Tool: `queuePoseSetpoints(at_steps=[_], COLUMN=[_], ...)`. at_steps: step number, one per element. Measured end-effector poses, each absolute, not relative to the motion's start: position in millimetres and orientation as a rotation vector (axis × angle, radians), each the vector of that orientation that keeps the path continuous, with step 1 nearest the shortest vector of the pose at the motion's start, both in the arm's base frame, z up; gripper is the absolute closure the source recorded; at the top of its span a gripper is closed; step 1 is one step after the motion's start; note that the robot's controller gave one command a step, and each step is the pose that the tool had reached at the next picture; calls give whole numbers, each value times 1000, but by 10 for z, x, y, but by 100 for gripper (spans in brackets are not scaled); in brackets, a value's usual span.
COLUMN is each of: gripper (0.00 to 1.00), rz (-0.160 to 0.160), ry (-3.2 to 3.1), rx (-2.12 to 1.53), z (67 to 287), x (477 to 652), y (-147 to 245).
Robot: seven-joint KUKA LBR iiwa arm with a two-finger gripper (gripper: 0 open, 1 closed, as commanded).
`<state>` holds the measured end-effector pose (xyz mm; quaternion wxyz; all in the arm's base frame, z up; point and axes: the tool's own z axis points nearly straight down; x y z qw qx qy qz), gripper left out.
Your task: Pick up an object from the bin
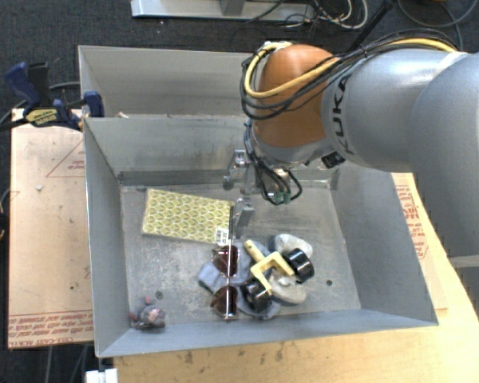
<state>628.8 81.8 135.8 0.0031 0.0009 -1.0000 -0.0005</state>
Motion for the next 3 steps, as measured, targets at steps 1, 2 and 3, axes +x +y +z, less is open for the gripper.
queuePoseSetpoints(at_steps=[1, 2, 3], gripper=[0, 0, 100], rz=[-2, 0, -2], ry=[-3143, -3143, -3076], rx=[1, 172, 656], z=[1408, 1312, 918], x=[6308, 6211, 6128], y=[816, 889, 924])
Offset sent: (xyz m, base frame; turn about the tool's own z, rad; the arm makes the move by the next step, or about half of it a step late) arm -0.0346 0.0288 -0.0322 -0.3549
